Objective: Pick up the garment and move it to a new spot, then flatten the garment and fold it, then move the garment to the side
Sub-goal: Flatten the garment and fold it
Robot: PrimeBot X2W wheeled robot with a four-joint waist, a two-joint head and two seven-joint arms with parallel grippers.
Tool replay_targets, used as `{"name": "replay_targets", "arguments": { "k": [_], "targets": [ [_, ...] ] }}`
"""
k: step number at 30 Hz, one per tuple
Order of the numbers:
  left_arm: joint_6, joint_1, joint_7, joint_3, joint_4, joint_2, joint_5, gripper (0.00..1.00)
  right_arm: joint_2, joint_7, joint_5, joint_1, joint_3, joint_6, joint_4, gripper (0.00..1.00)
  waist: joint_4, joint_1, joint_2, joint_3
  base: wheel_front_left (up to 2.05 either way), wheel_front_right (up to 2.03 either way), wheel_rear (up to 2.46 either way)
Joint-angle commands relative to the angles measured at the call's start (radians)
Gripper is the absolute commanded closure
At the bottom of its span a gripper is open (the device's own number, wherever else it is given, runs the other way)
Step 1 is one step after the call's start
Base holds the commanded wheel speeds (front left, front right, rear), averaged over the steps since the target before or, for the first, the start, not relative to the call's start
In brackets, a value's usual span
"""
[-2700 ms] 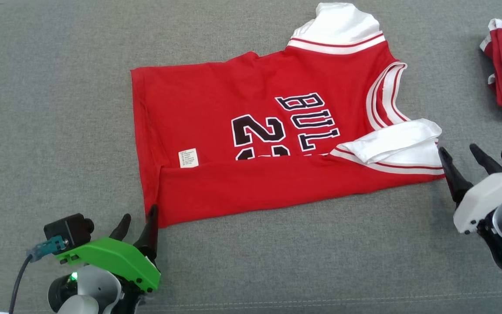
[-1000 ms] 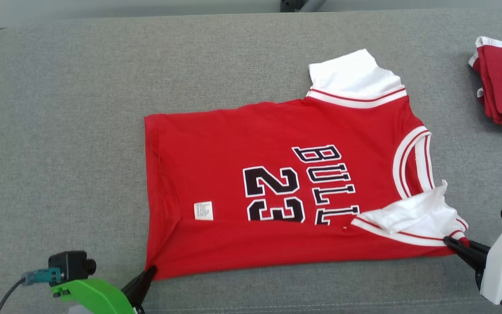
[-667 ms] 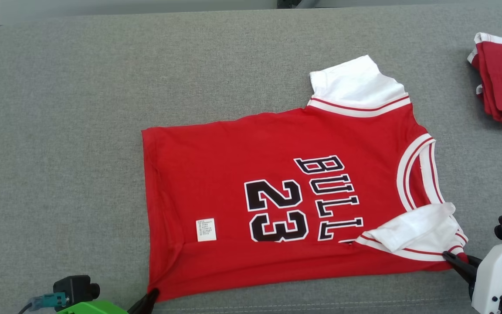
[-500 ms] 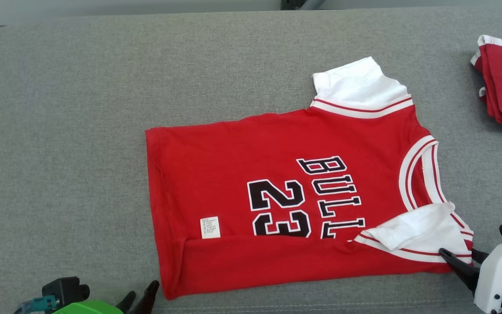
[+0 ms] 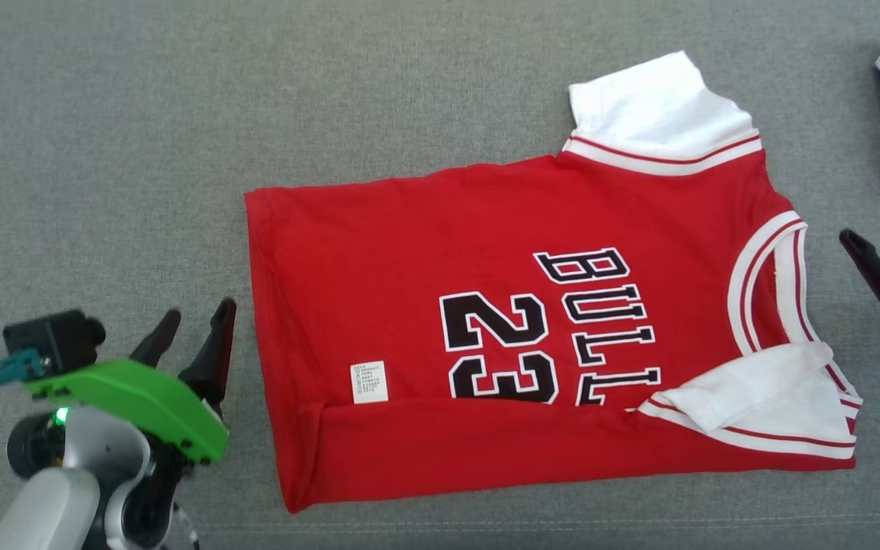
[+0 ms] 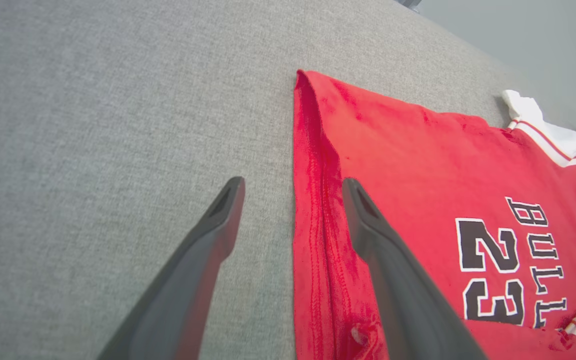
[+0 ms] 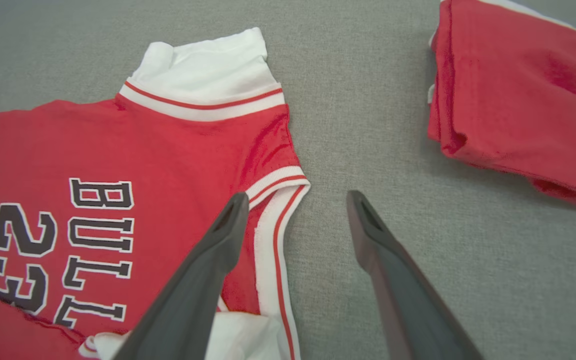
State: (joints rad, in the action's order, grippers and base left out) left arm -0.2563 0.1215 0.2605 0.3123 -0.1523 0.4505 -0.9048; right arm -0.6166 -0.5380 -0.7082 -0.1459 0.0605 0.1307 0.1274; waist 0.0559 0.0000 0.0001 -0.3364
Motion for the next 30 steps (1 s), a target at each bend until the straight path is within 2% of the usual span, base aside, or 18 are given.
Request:
{"name": "replay_targets", "arguments": {
  "k": [1,2,6,11,16,26,30],
  "targets": [
    [-0.006,0.074,0.011,0.014,0.009,-0.01,0.027,0.0,0.007,-0.023,0.007,-0.064,-0.01,0.0,-0.008,0.0,0.03,0.0,-0.0001,-0.103,0.0,0.0,0.0],
    [-0.006,0.074,0.011,0.014,0.009,-0.01,0.027,0.0,0.007,-0.023,0.007,-0.064,-0.01,0.0,-0.008,0.0,0.03,0.0,-0.0001,-0.103,0.0,0.0,0.0],
    [0.001,0.25,0.042,0.045,0.067,-0.051,0.048,0.0,0.012,-0.077,0.052,-0.261,-0.041,0.0,-0.071,0.0,0.056,0.0,-0.0001,-0.189,0.0,0.0,0.0],
    [0.036,0.428,0.065,0.092,0.197,-0.106,0.074,0.0,0.03,-0.116,0.106,-0.486,-0.085,0.0,-0.182,0.0,0.111,0.0,-0.0001,-0.266,0.0,0.0,0.0],
    [0.08,0.52,0.071,0.137,0.29,-0.144,0.08,0.0,0.06,-0.127,0.173,-0.68,-0.149,0.0,-0.328,0.0,0.147,0.0,-0.0001,-0.313,0.0,0.0,0.0],
    [0.116,0.528,0.087,0.169,0.311,-0.153,0.068,0.0,0.067,-0.079,0.199,-0.755,-0.222,0.0,-0.503,0.0,0.168,0.0,-0.0001,-0.309,0.0,0.0,0.0],
    [0.114,0.532,0.094,0.169,0.306,-0.149,0.063,0.0,0.062,-0.063,0.185,-0.761,-0.243,0.0,-0.535,0.0,0.164,0.0,-0.0001,-0.305,0.0,0.0,0.0]
  ]
}}
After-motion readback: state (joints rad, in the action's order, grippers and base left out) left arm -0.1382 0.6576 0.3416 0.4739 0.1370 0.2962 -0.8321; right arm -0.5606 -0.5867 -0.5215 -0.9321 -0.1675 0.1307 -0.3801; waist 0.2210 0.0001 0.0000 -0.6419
